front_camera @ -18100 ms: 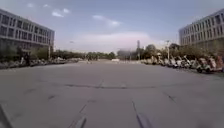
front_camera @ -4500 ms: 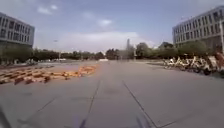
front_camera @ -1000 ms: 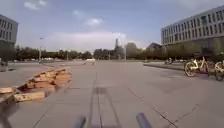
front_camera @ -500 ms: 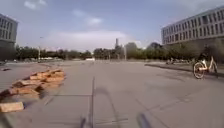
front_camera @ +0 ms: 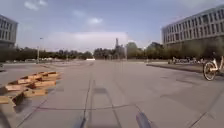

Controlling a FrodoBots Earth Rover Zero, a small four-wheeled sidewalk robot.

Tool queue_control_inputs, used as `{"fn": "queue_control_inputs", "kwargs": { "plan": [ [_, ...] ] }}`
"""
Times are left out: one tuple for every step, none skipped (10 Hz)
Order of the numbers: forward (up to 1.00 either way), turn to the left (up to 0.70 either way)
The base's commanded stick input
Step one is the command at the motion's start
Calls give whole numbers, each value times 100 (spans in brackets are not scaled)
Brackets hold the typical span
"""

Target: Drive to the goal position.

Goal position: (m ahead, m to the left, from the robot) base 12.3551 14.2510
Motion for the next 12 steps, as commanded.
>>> {"fn": "queue_control_inputs", "kwargs": {
  "plan": [
    [100, 0],
    [100, 1],
    [100, 19],
    [100, 27],
    [100, 27],
    [100, 27],
    [100, 27],
    [100, 27],
    [100, 5],
    [100, 0],
    [100, 0],
    [100, 0]
  ]
}}
